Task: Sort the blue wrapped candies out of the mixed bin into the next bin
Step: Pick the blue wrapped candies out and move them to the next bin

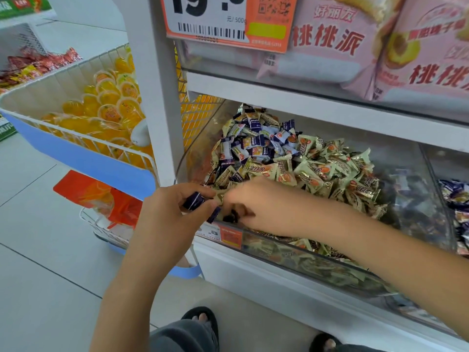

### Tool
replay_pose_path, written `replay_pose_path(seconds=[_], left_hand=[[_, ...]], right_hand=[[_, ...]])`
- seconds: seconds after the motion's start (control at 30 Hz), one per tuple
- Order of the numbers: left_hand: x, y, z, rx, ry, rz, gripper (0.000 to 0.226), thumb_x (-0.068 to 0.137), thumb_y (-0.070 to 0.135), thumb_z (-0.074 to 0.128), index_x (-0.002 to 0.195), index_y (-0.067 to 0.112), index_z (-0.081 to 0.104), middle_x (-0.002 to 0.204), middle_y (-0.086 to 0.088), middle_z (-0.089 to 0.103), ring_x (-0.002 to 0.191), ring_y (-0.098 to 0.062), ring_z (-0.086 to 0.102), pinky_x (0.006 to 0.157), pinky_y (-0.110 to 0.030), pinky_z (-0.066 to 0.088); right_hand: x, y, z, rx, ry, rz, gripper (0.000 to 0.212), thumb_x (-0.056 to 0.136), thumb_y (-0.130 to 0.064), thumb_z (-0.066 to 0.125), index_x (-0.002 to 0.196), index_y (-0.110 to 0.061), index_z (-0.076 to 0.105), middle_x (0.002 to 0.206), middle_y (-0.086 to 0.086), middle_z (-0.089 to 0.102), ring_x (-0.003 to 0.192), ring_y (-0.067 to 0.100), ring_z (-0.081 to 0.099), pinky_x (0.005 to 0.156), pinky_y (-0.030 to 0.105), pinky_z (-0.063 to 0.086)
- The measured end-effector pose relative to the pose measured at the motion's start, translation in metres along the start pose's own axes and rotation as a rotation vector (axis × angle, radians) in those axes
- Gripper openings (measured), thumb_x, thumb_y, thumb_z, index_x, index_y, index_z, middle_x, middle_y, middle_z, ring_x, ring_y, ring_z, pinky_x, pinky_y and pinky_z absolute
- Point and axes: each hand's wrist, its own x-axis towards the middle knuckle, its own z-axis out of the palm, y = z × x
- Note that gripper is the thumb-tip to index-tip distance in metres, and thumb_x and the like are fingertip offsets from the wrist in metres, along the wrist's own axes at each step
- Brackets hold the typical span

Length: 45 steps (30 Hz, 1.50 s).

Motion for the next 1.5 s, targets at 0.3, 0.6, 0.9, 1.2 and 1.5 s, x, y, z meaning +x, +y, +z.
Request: replay_pose_path(seconds=[0.3, 0.6, 0.9, 1.2, 1.5], left_hand=[[-0.001, -0.002, -0.006, -0.005, 0.026, -0.026, 0.01, 0.081, 0.022, 0.069, 0.091, 0.021, 0.073, 0.068, 0.009, 0.064, 0.045, 0.008, 0.051, 0.045, -0.003, 0.036], [0.0, -0.006, -0.01, 0.004, 0.068, -0.036, 0.01, 0.081, 0.023, 0.069, 0.091, 0.023, 0.073, 0.071, 0.008, 0.066, 0.05, 0.006, 0.053, 0.047, -0.005, 0.038], [0.003, -0.009, -0.011, 0.012, 0.083, -0.057, 0.009, 0.082, 0.024, 0.069, 0.09, 0.027, 0.07, 0.071, 0.007, 0.065, 0.05, 0.005, 0.053, 0.046, -0.006, 0.038], [0.003, -0.001, -0.003, -0.167, 0.0, -0.015, 0.027, 0.091, 0.014, 0.057, 0.114, 0.027, 0.061, 0.103, 0.011, 0.067, 0.084, 0.006, 0.063, 0.067, -0.004, 0.045], [0.001, 0.022, 0.019, -0.502, -0.088, -0.042, 0.036, 0.085, 0.005, 0.063, 0.119, 0.011, 0.052, 0.073, -0.003, 0.073, 0.069, -0.015, 0.071, 0.061, -0.021, 0.056]], right_hand=[[0.02, 0.015, 0.005, -0.125, -0.071, 0.119, 0.067, 0.079, -0.027, 0.073, 0.137, -0.022, 0.038, 0.111, -0.005, 0.055, 0.094, 0.017, 0.055, 0.06, 0.028, 0.042], [0.038, 0.009, 0.016, -0.222, 0.167, 0.125, 0.04, 0.087, -0.018, 0.062, 0.122, -0.029, 0.048, 0.085, -0.004, 0.06, 0.081, 0.024, 0.06, 0.054, 0.027, 0.035], [0.043, 0.009, 0.011, -0.154, 0.092, 0.09, 0.047, 0.095, -0.024, 0.053, 0.138, -0.034, 0.036, 0.086, 0.003, 0.058, 0.077, 0.026, 0.056, 0.054, 0.029, 0.034], [0.009, 0.012, -0.007, 0.461, 0.223, 0.197, 0.06, 0.093, -0.037, 0.053, 0.146, -0.026, 0.028, 0.13, -0.016, 0.048, 0.109, -0.003, 0.051, 0.089, 0.01, 0.038], [-0.04, -0.015, -0.001, 0.651, 0.354, 0.089, 0.034, 0.096, -0.018, 0.05, 0.125, -0.037, 0.049, 0.131, -0.019, 0.05, 0.111, -0.009, 0.05, 0.091, 0.011, 0.042]])
